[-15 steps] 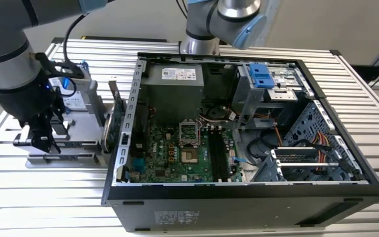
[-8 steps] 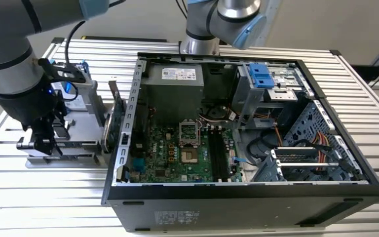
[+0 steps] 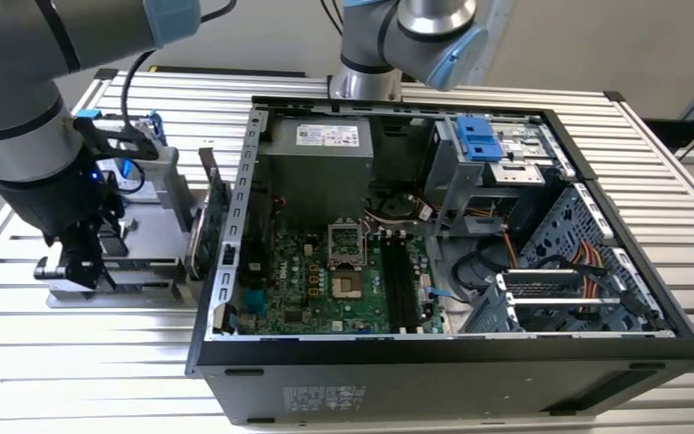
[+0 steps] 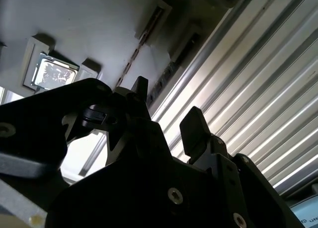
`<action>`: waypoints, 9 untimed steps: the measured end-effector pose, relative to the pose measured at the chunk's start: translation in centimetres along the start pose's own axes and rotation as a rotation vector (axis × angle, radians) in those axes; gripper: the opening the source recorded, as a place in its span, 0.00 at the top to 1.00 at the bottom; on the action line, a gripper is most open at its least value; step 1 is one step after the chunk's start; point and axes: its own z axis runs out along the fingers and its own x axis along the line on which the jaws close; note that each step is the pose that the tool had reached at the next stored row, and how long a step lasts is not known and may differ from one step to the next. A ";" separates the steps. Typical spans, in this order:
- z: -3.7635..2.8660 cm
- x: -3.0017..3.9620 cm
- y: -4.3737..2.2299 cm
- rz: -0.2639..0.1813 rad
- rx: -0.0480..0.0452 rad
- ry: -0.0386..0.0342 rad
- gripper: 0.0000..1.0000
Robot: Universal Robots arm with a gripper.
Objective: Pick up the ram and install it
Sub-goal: 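Pick up the ram and move it above insertion slot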
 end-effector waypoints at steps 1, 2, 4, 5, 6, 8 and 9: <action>0.10 0.00 0.03 0.001 -0.0001 0.0001 0.00; 0.18 0.00 0.06 0.001 -0.0003 0.0002 0.00; 0.38 0.00 0.15 0.002 -0.0002 0.0002 0.00; 0.46 0.00 0.20 0.003 -0.0001 0.0001 0.00; 0.57 0.00 0.23 0.003 0.0000 0.0000 0.00; 0.82 0.00 0.28 0.004 0.0002 -0.0001 0.00; 0.95 0.00 0.31 0.005 0.0000 0.0000 0.00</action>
